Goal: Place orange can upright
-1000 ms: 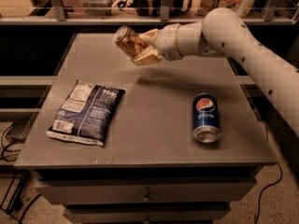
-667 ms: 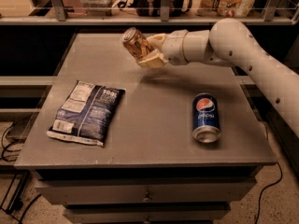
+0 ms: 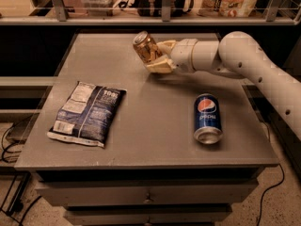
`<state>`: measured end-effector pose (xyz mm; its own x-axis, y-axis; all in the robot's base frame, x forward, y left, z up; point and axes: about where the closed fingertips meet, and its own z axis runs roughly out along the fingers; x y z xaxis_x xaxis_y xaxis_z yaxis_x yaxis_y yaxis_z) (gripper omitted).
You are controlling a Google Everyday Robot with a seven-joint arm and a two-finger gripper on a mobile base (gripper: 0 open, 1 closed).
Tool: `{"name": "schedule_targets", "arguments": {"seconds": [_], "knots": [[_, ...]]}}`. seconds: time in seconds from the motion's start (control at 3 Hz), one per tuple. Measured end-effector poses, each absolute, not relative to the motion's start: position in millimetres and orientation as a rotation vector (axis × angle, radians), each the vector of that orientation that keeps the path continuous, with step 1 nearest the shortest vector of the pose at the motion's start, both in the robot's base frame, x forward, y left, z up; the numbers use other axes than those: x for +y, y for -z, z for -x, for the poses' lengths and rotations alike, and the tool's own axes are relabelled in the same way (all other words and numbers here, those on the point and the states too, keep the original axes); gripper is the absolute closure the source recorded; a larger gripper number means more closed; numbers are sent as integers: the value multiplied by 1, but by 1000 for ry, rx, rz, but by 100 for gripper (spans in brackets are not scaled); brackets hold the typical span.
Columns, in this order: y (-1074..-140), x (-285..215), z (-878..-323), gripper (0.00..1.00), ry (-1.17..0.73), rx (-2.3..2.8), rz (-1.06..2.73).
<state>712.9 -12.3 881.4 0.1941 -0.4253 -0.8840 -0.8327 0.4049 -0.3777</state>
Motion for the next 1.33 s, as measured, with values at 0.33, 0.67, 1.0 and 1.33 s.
{"name": "schedule_targets", "arguments": {"seconds": [0.33,0.67,1.0,1.33], "knots": [[-876,-19,-713,100,-427,1438,1172],[-870,-25,-714,100,-431,1450,1145],[-863,-29,-713,100,-432,1463,1125],[-860,-34,-711,82,-434,1478,1101]]}}
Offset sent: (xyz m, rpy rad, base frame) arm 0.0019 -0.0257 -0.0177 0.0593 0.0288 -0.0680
